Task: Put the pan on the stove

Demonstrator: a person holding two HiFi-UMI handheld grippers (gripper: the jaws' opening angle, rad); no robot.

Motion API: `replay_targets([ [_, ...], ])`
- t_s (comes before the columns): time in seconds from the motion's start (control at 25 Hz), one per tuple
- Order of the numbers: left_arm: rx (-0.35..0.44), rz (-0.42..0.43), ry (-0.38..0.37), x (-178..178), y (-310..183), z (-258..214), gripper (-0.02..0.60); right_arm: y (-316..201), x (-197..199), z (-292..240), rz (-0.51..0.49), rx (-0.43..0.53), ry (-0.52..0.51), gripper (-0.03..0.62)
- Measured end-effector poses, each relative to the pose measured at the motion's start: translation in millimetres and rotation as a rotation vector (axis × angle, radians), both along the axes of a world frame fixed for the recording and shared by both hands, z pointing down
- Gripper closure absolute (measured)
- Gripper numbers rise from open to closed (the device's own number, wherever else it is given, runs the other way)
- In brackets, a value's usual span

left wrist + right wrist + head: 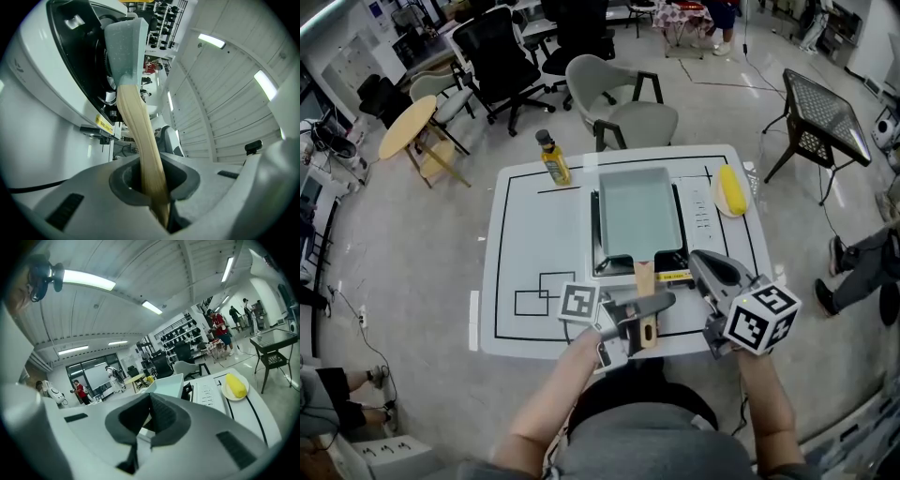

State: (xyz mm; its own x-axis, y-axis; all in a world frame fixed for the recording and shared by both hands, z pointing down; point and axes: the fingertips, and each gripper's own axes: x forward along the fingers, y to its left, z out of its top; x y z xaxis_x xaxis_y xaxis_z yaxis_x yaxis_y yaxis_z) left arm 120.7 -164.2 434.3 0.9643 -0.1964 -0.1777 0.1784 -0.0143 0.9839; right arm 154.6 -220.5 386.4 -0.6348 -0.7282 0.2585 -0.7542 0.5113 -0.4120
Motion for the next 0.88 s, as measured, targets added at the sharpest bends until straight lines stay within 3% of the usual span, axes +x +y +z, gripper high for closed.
replay_targets([
  [0.4,0.005,0.008,0.009,2.2,-0.3,-1.2,0.538,4.1,2.5,-1.8,0.008,0.049,0.07,0.591],
  [0.88,-0.018,0.009,0.007,0.9,2.4,-2.3,0.54,2.9,0.6,4.1,0.005,0.045,0.067,0.591],
])
